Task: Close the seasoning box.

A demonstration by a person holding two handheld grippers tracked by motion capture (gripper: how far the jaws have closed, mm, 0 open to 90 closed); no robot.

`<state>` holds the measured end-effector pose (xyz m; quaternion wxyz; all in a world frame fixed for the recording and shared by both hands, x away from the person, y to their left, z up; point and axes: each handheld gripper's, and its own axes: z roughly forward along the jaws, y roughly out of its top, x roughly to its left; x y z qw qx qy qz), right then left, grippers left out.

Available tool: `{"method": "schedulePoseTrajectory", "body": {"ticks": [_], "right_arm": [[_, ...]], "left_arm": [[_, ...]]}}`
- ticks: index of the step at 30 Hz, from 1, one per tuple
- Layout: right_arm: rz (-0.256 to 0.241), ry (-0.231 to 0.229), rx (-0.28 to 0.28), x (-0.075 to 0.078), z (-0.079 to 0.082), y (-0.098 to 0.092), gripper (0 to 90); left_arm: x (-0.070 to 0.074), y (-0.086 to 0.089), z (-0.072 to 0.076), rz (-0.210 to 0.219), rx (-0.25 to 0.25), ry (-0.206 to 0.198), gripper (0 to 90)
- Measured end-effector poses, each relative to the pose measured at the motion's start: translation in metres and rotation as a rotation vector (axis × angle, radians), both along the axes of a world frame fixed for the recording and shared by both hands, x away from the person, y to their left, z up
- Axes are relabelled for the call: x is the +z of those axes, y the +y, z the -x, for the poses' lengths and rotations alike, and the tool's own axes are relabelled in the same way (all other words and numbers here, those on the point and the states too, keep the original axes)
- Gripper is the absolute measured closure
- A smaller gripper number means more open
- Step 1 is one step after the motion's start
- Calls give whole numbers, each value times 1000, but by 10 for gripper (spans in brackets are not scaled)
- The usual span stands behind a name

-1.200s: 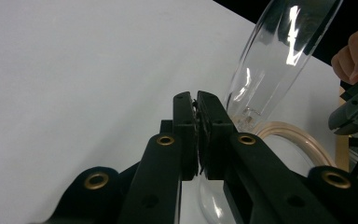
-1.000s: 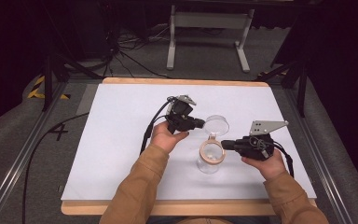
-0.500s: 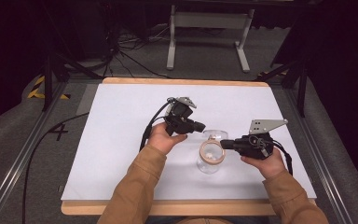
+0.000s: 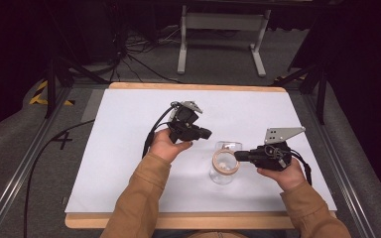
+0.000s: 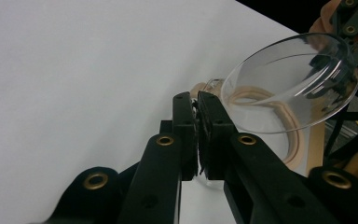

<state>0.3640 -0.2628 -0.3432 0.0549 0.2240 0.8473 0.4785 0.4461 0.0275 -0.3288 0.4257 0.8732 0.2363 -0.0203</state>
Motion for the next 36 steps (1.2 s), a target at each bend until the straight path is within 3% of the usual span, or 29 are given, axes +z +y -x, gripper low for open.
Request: {"method": "schedulePoseTrajectory", "body": {"ticks": [9,30,36], "right_arm": [[43,37,20,1,3,0,892],[145,116,72,-1,4,-2,893],[172,138,86,-4,4,1,892]], "left_arm": [[5,9,1,1,5,2,857],[-1,2,0,-47,-21,37,827],[-1,2,-1,-42,-19,33,827]]}}
